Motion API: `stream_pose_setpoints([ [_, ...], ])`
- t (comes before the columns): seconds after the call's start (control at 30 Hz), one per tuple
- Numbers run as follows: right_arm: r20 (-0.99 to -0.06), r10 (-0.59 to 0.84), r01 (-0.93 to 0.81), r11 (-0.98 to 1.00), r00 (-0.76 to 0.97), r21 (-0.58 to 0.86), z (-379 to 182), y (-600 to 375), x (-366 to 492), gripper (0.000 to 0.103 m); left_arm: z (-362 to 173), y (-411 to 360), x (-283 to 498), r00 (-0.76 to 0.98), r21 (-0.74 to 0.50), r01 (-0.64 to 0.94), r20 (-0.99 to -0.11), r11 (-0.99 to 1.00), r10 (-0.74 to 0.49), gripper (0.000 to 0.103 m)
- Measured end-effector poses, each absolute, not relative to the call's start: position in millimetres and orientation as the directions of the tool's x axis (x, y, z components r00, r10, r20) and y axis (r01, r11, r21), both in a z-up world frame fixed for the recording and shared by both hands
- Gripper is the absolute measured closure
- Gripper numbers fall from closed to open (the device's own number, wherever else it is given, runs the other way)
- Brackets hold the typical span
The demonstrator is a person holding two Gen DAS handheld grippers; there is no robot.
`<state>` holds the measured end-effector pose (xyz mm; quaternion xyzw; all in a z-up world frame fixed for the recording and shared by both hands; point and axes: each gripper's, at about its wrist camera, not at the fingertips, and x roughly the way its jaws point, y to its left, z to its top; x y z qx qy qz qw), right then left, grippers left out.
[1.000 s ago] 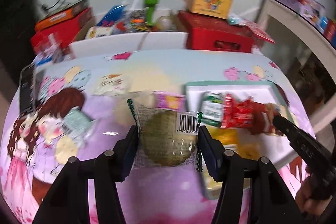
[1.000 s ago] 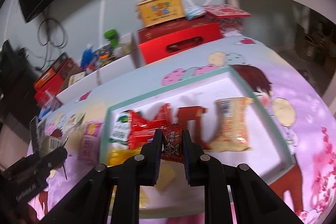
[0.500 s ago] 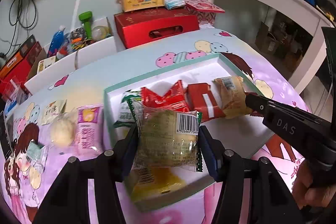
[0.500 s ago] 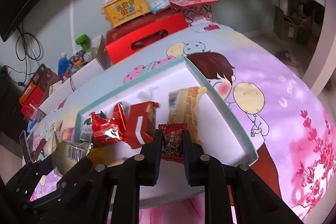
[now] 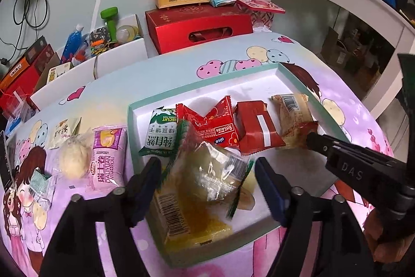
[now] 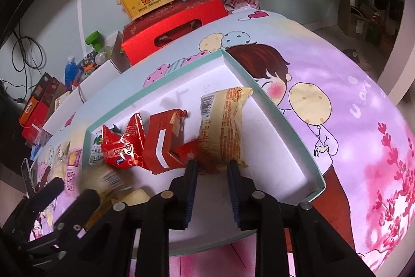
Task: Organize snacks
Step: 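Move the left gripper to the green-white wrapped bag and grasp it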
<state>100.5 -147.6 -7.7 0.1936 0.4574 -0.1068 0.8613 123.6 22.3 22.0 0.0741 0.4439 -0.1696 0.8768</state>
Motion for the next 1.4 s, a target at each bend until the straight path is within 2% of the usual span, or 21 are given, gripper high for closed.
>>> stream_pose_setpoints([
  [0.07,-0.835,-0.013,0.367,0.902,0.551,0.229,-9,-147,101,0.060,25,25,123,0.556,-0.020,0.359,-0.799,0.933,-0.231,0.024],
  [0.1,-0.836,-0.015,0.369,0.902,0.548,0.225,-9,-148,101,0.048,26,27,123,0.559,-0.018,0.356,-0.797,0.934,-0.229,0.024],
  [0.2,-0.840,-0.028,0.367,0.907,0.542,0.206,-9,-146,102,0.045,28,33,124,0.569,-0.014,0.330,-0.795,0.944,-0.210,0.022],
  [0.27,-0.842,-0.028,0.360,0.911,0.539,0.201,-10,-143,103,0.038,29,41,127,0.574,-0.021,0.299,-0.794,0.954,-0.198,0.020],
  [0.33,-0.844,-0.029,0.354,0.915,0.536,0.194,-11,-140,105,0.023,28,50,130,0.581,-0.029,0.262,-0.793,0.965,-0.182,0.019],
  [0.43,-0.843,-0.032,0.343,0.921,0.537,0.183,-12,-137,107,0.018,24,66,136,0.584,-0.031,0.193,-0.799,0.981,-0.140,0.018],
  [0.47,-0.843,-0.033,0.339,0.923,0.538,0.180,-12,-136,107,0.016,22,72,138,0.582,-0.031,0.168,-0.803,0.985,-0.125,0.017],
  [0.53,-0.842,-0.035,0.331,0.928,0.538,0.173,-13,-132,108,0.007,18,82,142,0.578,-0.030,0.125,-0.810,0.992,-0.097,0.008],
  [0.63,-0.840,-0.036,0.315,0.935,0.541,0.163,-13,-127,110,0.000,15,99,145,0.577,-0.036,0.061,-0.814,0.998,-0.064,0.007],
  [0.93,-0.818,-0.017,0.258,0.952,0.576,0.162,-9,-109,114,0.000,3,148,151,0.556,-0.060,-0.095,-0.831,0.994,0.003,0.007],
  [1.4,-0.715,0.144,0.082,0.959,0.684,0.273,8,-59,121,0.000,-1,230,143,0.554,-0.073,-0.289,-0.826,0.954,0.105,0.007],
])
